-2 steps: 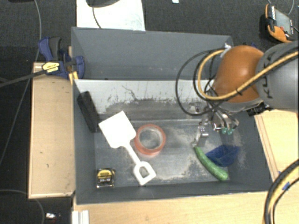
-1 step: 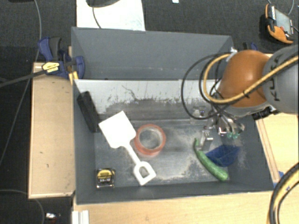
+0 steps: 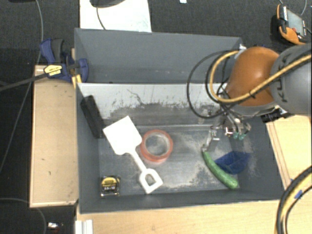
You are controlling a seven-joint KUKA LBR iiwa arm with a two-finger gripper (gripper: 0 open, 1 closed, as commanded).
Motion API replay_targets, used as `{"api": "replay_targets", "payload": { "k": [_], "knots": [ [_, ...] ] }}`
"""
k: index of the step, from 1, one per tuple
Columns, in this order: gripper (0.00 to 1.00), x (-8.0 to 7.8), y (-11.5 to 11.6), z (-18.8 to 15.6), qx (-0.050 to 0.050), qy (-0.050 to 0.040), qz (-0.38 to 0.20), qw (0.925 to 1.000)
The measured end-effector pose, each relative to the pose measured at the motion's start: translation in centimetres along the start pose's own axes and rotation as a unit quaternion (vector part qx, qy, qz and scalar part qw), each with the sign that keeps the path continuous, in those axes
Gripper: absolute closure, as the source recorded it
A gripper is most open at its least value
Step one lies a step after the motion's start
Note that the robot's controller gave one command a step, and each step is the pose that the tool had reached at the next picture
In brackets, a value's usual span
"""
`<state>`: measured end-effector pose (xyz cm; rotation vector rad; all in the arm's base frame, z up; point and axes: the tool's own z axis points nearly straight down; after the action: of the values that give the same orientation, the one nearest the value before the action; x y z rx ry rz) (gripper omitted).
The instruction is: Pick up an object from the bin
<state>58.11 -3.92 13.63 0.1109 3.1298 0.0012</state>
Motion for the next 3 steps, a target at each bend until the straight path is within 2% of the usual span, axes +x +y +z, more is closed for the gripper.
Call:
{"api": "replay_targets", "payload": {
  "k": [1,2,3],
  "knots": [
    [0.0,-0.2,-1.2,1.8,0.0,0.0007,-0.146,0.9893],
    [0.0,-0.2,-1.5,1.8,0.0,0.0008,-0.098,0.9952],
    [0.0,0.6,-2.6,1.9,0.0,0.0015,-0.044,0.999]
  ]
}}
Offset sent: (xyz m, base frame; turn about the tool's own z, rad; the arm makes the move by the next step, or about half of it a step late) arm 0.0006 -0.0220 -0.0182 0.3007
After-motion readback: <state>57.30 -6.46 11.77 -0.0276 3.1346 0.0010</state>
